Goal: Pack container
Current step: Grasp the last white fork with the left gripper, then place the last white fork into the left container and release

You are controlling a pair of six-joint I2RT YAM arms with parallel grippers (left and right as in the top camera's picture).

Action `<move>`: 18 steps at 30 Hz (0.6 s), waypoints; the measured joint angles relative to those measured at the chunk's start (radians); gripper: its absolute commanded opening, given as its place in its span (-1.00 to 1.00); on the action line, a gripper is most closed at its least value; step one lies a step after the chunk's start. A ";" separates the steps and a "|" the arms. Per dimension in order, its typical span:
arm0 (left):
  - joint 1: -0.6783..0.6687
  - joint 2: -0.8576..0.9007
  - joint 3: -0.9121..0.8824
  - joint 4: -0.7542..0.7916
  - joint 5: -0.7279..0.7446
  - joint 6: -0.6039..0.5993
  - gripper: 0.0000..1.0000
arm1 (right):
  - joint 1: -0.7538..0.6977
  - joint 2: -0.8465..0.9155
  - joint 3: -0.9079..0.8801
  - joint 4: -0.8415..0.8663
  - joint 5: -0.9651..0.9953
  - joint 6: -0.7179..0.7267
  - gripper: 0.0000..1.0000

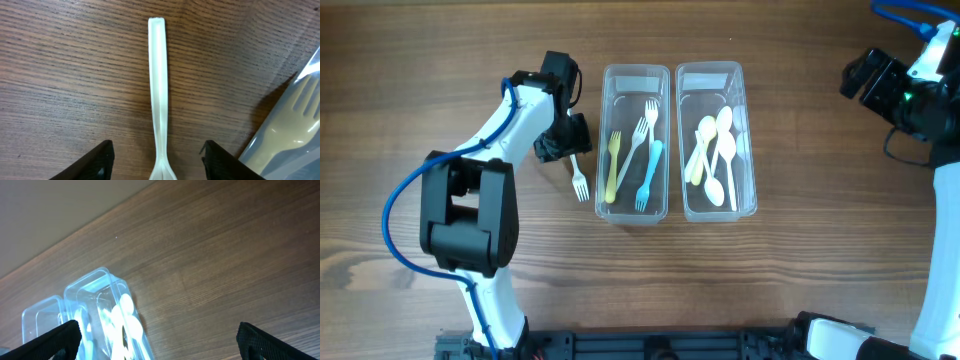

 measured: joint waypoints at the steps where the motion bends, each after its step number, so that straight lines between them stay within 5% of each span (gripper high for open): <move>1: 0.000 0.004 0.000 0.003 0.000 -0.004 0.01 | 0.000 0.000 0.000 0.000 0.000 0.000 1.00; 7: -0.020 0.062 0.000 0.005 0.000 -0.015 0.01 | 0.000 0.000 0.000 0.000 0.000 0.000 0.99; 16: -0.050 0.068 0.000 -0.011 -0.003 -0.020 -0.92 | 0.000 0.000 0.000 0.000 0.000 0.000 1.00; 18: -0.050 0.068 0.000 -0.024 -0.004 -0.024 -0.92 | 0.000 0.000 0.000 0.000 0.000 0.000 0.99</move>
